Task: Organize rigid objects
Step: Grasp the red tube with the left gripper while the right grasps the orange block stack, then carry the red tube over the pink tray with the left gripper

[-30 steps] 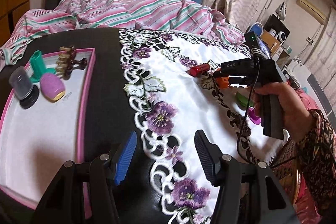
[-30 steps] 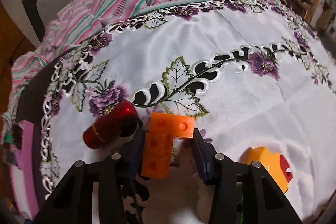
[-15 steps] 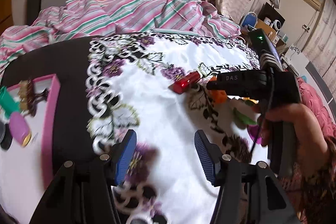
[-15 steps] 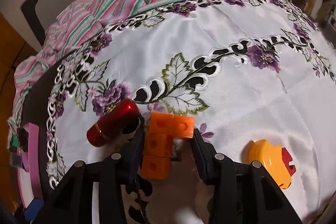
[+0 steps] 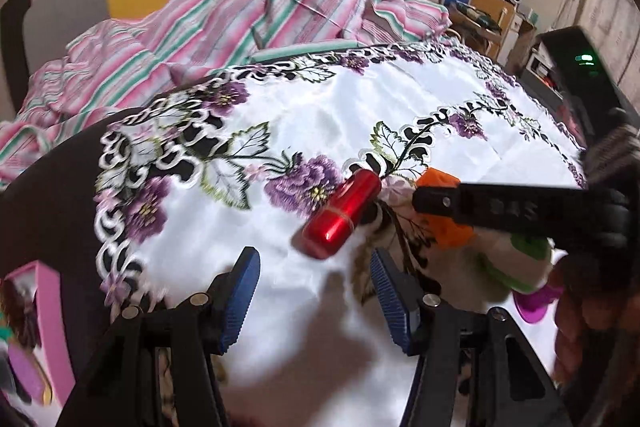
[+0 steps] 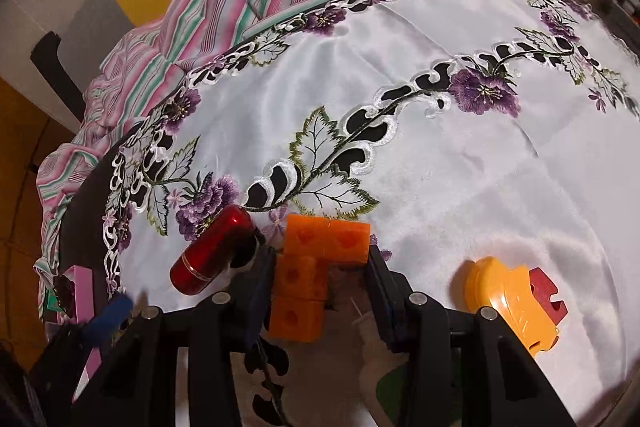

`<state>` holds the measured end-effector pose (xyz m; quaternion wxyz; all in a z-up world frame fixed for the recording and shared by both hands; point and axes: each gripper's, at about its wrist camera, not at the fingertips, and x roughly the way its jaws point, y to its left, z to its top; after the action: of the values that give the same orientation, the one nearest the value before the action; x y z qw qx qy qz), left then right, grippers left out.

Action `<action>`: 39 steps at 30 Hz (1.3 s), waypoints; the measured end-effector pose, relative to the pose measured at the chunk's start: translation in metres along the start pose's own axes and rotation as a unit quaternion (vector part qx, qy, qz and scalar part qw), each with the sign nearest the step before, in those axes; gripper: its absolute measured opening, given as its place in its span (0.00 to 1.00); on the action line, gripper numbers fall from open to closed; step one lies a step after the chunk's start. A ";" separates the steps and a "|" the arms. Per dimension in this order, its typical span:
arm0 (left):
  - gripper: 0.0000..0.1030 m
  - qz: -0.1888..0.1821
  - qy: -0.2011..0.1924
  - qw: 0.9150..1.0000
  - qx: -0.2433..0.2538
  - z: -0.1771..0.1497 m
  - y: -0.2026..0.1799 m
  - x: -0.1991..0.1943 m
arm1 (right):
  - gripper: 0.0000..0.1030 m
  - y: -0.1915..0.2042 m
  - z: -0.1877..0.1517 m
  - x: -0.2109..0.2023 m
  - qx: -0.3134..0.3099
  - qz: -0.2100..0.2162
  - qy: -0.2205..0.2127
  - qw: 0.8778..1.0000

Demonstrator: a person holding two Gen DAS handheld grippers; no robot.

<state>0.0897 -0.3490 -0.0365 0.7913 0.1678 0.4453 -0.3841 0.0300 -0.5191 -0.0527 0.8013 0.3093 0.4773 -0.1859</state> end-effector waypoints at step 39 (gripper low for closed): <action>0.30 -0.008 -0.025 0.999 -0.020 -0.032 0.020 0.003 | 0.44 0.008 -0.003 0.002 -0.010 0.023 -0.004 1.000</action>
<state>0.0872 -0.3183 -0.0581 0.8020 0.1386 0.4345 -0.3857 0.0341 -0.5113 -0.0525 0.8101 0.3117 0.4686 -0.1642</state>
